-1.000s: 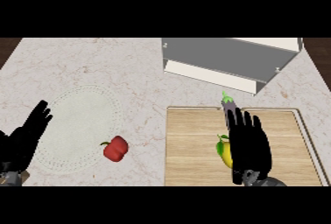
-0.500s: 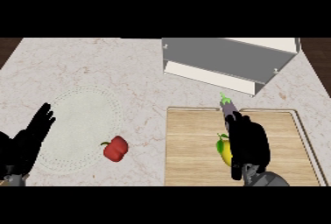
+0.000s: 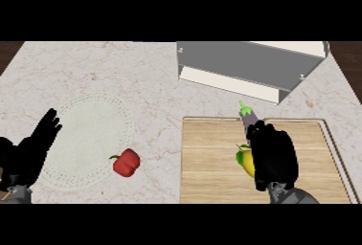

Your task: Pick the lemon from the tray and place it in the tiered shelf

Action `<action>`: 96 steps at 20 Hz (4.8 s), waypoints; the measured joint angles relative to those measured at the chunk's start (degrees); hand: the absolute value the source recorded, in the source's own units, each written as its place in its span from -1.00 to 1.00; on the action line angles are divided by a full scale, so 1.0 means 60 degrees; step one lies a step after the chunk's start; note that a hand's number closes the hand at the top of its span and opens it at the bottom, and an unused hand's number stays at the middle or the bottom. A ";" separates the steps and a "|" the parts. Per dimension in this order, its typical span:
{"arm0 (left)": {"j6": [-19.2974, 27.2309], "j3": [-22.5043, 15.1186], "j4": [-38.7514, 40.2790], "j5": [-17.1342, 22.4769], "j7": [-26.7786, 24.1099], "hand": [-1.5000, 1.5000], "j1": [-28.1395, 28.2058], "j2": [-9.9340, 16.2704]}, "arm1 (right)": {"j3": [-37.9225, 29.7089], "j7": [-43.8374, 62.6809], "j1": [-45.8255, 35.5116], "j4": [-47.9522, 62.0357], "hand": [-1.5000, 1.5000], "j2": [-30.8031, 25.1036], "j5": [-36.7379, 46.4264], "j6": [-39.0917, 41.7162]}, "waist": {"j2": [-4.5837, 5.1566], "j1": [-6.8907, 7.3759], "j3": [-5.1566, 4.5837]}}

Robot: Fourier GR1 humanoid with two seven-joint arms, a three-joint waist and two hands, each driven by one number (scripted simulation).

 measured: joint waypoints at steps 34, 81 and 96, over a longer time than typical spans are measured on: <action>-0.0456 0.0422 -0.0138 -0.0154 0.0029 0.00 0.0172 -0.0133 | -0.2102 0.4045 -0.7457 -0.2185 1.00 0.1795 -0.4989 -0.1238 | 0.0038 0.0006 0.0059; -0.0697 0.0691 -0.0124 -0.0458 0.0269 0.00 -0.0225 -0.0433 | -0.5628 0.0514 -1.0536 0.7573 -1.00 -0.0891 -0.2743 -0.3346 | 0.0120 0.0139 0.0064; -0.0687 0.0756 -0.0019 -0.0700 -0.0046 0.00 -0.0025 -0.0613 | -0.7197 -0.0050 -1.0690 0.7303 -1.00 -0.0736 -0.4653 -0.4411 | 0.0082 0.0059 0.0068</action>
